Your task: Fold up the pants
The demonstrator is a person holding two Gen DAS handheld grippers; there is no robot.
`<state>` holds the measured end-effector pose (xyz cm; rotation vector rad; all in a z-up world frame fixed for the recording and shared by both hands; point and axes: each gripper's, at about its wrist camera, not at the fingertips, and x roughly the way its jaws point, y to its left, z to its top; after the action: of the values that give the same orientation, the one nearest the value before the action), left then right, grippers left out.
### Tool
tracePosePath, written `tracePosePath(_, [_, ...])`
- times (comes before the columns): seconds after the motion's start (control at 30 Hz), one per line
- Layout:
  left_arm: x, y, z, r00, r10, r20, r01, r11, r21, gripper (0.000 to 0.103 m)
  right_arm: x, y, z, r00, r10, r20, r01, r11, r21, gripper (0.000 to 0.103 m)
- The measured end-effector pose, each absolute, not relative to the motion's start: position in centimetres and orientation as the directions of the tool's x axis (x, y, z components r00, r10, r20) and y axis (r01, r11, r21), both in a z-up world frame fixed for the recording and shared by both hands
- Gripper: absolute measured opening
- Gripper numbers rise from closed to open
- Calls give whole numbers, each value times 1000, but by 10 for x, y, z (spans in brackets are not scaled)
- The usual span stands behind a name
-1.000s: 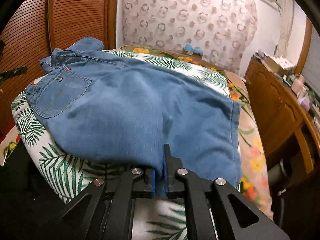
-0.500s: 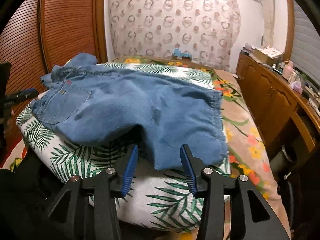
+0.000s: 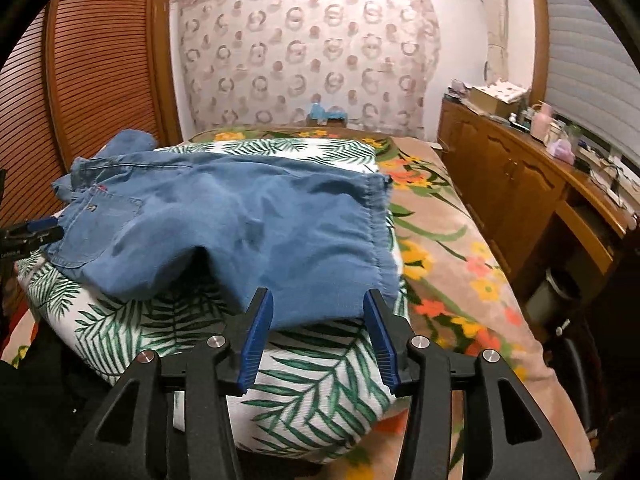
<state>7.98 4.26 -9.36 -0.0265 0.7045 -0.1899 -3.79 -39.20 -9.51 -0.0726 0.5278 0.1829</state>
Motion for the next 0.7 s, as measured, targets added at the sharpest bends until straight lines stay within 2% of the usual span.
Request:
tracePosePath(0.3, [87, 37, -111, 726, -169, -667, 157, 984, -78, 80, -26, -408, -101, 834, 123, -537, -144, 990, 3, 49])
tracePosePath(0.5, [87, 35, -113, 730, -157, -665, 159, 986, -59, 82, -18, -415, -101, 822, 126, -556, -126, 991, 38, 49])
tracePosePath(0.57, [87, 31, -114, 730, -161, -664, 168, 984, -54, 87, -16, -417, -101, 819, 129, -559, -122, 991, 49, 49])
tracePosePath(0.7, [87, 31, -115, 737, -152, -659, 163, 986, -46, 87, -10, -421, -99, 815, 145, -562, -119, 990, 81, 49])
